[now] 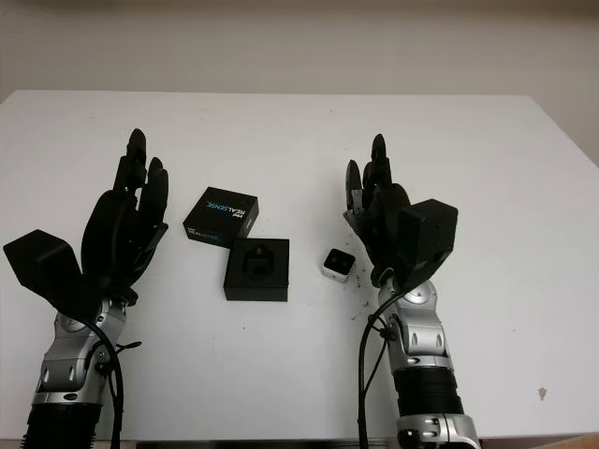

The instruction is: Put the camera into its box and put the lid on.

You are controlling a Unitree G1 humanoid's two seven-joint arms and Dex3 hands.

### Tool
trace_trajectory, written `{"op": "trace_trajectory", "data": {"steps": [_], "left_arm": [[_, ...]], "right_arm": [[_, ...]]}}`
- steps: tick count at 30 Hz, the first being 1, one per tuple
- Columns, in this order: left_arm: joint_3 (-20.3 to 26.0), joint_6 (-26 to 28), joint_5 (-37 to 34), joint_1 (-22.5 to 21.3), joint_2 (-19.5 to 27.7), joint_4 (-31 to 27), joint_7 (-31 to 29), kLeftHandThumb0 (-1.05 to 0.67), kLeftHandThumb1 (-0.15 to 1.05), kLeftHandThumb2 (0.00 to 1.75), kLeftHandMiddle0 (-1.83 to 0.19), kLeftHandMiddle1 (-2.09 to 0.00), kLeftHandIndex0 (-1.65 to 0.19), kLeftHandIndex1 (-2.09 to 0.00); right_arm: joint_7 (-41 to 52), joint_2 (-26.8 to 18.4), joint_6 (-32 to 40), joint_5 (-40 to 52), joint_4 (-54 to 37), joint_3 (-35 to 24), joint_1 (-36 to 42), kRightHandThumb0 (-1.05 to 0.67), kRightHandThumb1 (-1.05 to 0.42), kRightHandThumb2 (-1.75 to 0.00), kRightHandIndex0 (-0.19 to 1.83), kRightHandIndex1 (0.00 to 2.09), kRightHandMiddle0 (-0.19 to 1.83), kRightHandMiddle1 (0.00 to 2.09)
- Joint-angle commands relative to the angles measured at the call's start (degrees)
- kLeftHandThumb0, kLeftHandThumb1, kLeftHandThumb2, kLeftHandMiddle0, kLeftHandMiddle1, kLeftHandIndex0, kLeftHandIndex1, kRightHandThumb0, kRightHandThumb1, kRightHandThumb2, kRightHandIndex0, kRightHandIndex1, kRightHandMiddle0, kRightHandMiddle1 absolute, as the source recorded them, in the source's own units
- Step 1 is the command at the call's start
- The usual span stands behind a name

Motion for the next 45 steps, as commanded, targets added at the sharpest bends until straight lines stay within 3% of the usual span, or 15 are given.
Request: {"op": "trace_trajectory", "data": {"steps": [1, 12, 14, 18, 22, 23, 25, 27, 31, 37, 39, 45], "left_arm": [[-0.33, -0.43, 0.34, 0.38, 0.34, -1.0, -0.34, -0.76, 1.05, 0.46, 0.19, 0.0, 0.19, 0.0], [-0.44, -0.33, 0.65, 1.32, 0.5, -1.43, -1.59, -0.76, 1.05, 0.48, 0.19, 0.0, 0.19, 0.0], [-0.27, -0.01, 0.58, 2.09, 0.34, -2.31, -1.34, -0.76, 1.05, 0.46, 0.19, 0.0, 0.19, 0.0], [0.0, 0.06, 0.21, 2.29, 0.44, -2.64, -1.45, -0.74, 1.05, 0.47, 0.19, 0.0, 0.19, 0.0], [-0.16, 0.17, 0.27, 1.91, 0.72, -1.95, -1.93, -0.74, 1.05, 0.48, 0.19, 0.0, 0.19, 0.0], [-0.14, 0.51, 0.14, 2.01, 0.75, -2.02, -2.04, -0.74, 1.05, 0.49, 0.19, 0.0, 0.19, 0.0], [0.03, 0.78, -0.03, 2.28, 0.64, -2.26, -2.02, -0.74, 1.05, 0.48, 0.19, 0.0, 0.19, 0.0], [0.18, 0.52, 0.12, 2.45, 0.45, -2.3, -1.67, -0.74, 1.05, 0.48, 0.19, 0.0, 0.19, 0.0], [0.1, 0.66, 0.29, 2.68, 0.52, -2.63, -1.53, -0.72, 1.05, 0.49, 0.19, 0.0, 0.19, 0.0], [-0.1, 0.99, 0.43, 2.51, 0.66, -2.83, -1.55, -0.73, 1.05, 0.48, 0.19, 0.0, 0.19, 0.0], [-0.15, 1.05, 0.65, 2.37, 0.61, -2.77, -1.35, -0.74, 1.05, 0.47, 0.19, 0.0, 0.19, 0.0], [-0.13, 1.3, 0.61, 2.29, 0.6, -2.92, -1.27, -0.75, 1.05, 0.47, 0.19, 0.0, 0.19, 0.0]], "right_arm": [[-0.18, 0.2, 0.57, 0.05, -1.6, 0.2, 0.21, -0.65, -1.05, -0.61, -0.19, 0.0, -0.19, 0.0], [1.2, -0.82, 0.35, 0.82, -2.36, -0.5, 1.28, -0.68, -1.05, -0.59, -0.19, 0.0, -0.19, 0.0], [2.21, -1.78, 1.12, 1.7, -3.21, -1.18, 0.78, -0.68, -1.05, -0.46, -0.16, 0.03, -0.14, 0.03], [5.54, -7.72, 0.48, -1.64, -2.33, -0.07, -3.4, -0.66, -1.04, -0.16, 0.05, 0.12, 0.03, 0.12], [15.79, -16.7, -4.79, -5.06, 3.54, 2.33, -11.14, -0.5, -0.92, -0.04, 0.16, 0.16, 0.14, 0.18], [18.27, -18.96, -8.21, -6.79, 6.49, 3.43, -13.67, -0.46, -0.86, -0.04, 0.23, 0.2, 0.18, 0.26], [21.12, -22.48, -14.92, -10.72, 11.91, 5.7, -17.72, -0.4, -0.76, -0.05, 0.29, 0.32, 0.03, 0.77], [22.86, -24.85, -19.79, -13.72, 15.81, 7.58, -20.31, -0.38, -0.72, -0.04, 0.3, 0.38, 0.01, 0.95], [23.77, -28.52, -25.49, -19.67, 18.52, 10.93, -22.76, -0.32, -0.7, -0.05, 0.28, 0.41, 0.06, 0.91], [24.12, -32.42, -31.44, -27.74, 19.41, 15.68, -25.06, -0.21, -0.71, -0.05, 0.36, 0.32, 0.36, 0.39], [24.74, -32.64, -34.43, -27.82, 20.98, 16.4, -25.94, -0.13, -0.72, -0.06, 0.41, 0.33, 0.43, 0.37], [25.05, -35.04, -41.39, -32.67, 22.92, 19.79, -29.6, -0.14, -0.74, -0.06, 0.44, 0.31, 0.46, 0.34]]}}
